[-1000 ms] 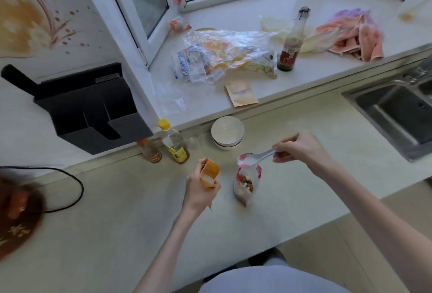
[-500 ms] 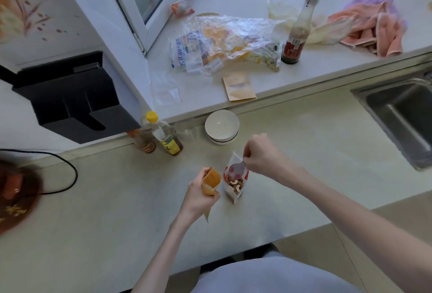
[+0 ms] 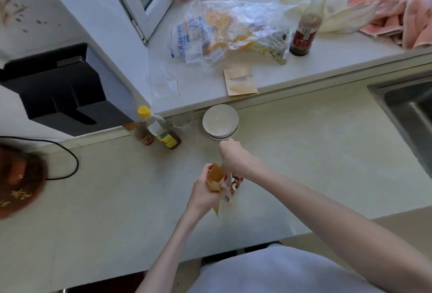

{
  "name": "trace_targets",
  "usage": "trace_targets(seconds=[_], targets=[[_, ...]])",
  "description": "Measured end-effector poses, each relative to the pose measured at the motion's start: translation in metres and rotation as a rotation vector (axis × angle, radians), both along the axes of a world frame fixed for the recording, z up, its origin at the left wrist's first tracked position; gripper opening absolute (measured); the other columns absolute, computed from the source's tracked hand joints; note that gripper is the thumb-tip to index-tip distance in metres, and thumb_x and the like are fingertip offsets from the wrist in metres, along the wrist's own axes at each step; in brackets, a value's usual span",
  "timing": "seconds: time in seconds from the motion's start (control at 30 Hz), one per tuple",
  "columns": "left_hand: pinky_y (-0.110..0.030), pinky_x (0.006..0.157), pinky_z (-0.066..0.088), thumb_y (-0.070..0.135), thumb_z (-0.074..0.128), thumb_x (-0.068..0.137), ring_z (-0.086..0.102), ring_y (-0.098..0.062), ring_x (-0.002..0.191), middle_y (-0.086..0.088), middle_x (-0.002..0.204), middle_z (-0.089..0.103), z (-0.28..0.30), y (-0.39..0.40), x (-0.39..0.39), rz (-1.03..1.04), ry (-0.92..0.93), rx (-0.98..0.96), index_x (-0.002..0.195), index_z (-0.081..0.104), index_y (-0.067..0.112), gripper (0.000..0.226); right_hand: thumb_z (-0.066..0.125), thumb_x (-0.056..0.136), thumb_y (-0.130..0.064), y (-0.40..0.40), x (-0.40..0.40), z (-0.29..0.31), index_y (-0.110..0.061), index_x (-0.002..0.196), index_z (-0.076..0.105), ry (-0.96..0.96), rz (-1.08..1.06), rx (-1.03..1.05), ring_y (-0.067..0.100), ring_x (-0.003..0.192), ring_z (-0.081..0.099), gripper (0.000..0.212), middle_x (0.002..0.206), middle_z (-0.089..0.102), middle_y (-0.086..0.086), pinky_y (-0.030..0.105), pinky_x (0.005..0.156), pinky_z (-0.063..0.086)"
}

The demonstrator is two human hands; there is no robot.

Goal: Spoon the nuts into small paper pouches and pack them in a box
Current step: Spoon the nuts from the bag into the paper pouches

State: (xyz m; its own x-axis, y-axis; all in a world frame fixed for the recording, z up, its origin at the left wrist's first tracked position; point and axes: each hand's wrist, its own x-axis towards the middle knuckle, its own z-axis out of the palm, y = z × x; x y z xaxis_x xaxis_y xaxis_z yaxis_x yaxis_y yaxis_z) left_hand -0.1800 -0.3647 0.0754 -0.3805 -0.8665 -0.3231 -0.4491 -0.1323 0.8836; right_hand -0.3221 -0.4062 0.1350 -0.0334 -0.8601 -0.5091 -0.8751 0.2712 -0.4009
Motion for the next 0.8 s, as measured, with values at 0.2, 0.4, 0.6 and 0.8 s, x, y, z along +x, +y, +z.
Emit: trace_targets(seconds=[0.2, 0.4, 0.6, 0.8], targets=[[-0.034, 0.073, 0.055, 0.019, 0.074, 0.074, 0.067, -0.022, 0.084, -0.005, 0.096, 0.071, -0.005, -0.004, -0.026, -0.015, 0.045, 0.021, 0.101, 0.056, 0.026, 0.034, 0.054, 0.076, 0.005, 0.021, -0.075, -0.023, 0.004, 0.065, 0.06, -0.076, -0.162, 0.004, 0.039, 0.071, 0.068, 0.012, 0.071, 0.064, 0.024, 0.043, 0.06, 0.059], [-0.032, 0.071, 0.05, 0.011, 0.072, 0.077, 0.059, -0.019, 0.08, 0.001, 0.088, 0.066, -0.035, -0.017, -0.035, 0.117, -0.24, 0.156, 0.097, 0.055, 0.028, 0.031, 0.057, 0.067, 0.003, 0.065, -0.14, -0.058, -0.009, 0.043, 0.053, -0.17, -0.318, -0.031, 0.023, 0.04, 0.05, 0.027, 0.046, 0.055, 0.013, 0.024, 0.041, 0.038], [-0.034, 0.082, 0.052, 0.024, 0.068, 0.063, 0.064, -0.025, 0.094, -0.005, 0.099, 0.069, -0.056, -0.012, -0.045, 0.118, -0.378, 0.371, 0.106, 0.06, 0.018, 0.044, 0.069, 0.07, -0.011, 0.091, -0.15, -0.09, -0.012, 0.043, 0.037, -0.277, -0.372, -0.087, 0.015, 0.047, 0.025, 0.042, 0.046, 0.031, -0.006, 0.028, 0.048, 0.024], [-0.032, 0.082, 0.053, 0.025, 0.064, 0.052, 0.065, -0.023, 0.095, -0.006, 0.102, 0.071, -0.068, -0.009, -0.052, 0.161, -0.346, 0.407, 0.109, 0.064, 0.017, 0.057, 0.067, 0.072, -0.009, 0.091, -0.141, -0.103, -0.014, 0.051, 0.028, -0.222, -0.324, -0.125, 0.009, 0.054, 0.012, 0.045, 0.066, 0.02, -0.005, 0.029, 0.042, 0.016]])
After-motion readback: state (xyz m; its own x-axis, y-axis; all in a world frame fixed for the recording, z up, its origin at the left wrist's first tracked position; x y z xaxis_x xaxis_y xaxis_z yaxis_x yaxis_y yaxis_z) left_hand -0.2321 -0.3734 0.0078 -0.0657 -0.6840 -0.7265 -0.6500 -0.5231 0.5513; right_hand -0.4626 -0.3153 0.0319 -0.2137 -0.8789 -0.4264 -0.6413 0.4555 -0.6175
